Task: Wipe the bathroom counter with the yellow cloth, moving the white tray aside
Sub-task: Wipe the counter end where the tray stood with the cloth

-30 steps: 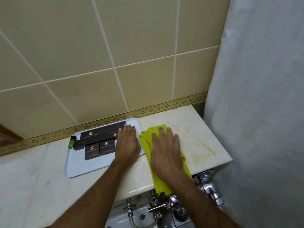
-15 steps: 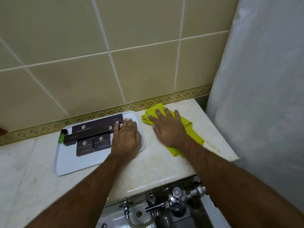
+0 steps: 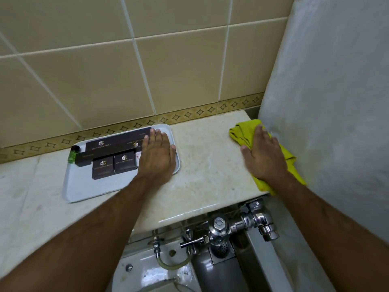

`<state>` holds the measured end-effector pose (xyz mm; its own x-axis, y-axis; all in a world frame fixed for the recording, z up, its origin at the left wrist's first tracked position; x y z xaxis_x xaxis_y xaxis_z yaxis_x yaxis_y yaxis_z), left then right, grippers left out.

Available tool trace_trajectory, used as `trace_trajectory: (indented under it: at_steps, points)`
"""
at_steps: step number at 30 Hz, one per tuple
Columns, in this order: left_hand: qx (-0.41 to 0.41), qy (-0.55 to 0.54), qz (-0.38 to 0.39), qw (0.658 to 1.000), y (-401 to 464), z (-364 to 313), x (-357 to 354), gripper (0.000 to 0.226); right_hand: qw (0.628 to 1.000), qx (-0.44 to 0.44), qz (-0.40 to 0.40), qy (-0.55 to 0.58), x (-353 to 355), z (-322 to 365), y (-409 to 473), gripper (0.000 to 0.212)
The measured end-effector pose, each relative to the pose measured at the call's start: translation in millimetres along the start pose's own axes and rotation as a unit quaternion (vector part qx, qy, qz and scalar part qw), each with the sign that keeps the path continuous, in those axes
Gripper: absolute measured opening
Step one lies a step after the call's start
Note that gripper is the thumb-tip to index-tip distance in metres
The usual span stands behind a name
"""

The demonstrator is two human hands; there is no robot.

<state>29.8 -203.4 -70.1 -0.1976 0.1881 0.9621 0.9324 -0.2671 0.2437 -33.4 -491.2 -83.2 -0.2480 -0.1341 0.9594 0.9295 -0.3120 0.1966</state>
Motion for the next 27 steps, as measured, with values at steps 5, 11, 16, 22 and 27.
trace_trajectory:
  at_steps: [5,11,16,22,27]
  points:
    - [-0.004,-0.001,-0.002,1.0,-1.1,-1.0,0.4,0.058,0.998,-0.012,0.007,-0.059,14.2,28.2,-63.3,0.062]
    - [-0.01,0.002,0.009,1.0,0.3,3.1,-1.4,0.058,0.971,0.225,0.079,-0.035,20.2,18.5,-60.1,0.067]
    - [-0.005,-0.012,-0.008,1.0,0.7,1.7,-1.8,0.06,0.998,0.046,0.004,-0.046,11.5,6.4,-36.3,0.065]
    - [-0.001,-0.047,-0.061,0.997,-23.0,6.8,30.0,0.06,0.997,-0.037,-0.044,-0.046,12.4,54.3,-93.0,0.066]
    - [0.137,-0.06,-0.053,0.987,-112.2,96.3,78.1,0.058,0.999,-0.004,-0.03,-0.04,4.3,121.5,-143.2,0.063]
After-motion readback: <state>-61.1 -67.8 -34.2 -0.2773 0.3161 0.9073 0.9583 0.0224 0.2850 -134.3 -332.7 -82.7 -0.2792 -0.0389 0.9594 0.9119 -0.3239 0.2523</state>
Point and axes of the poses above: each hand's wrist, its own y-axis towards the middle knuckle, its own x-axis out of the back of the hand, z = x × y, the point moved 2 cm from there along y, towards the middle knuckle, and after that the axes turned 9 degrees about -z, right-handed, at the moved point
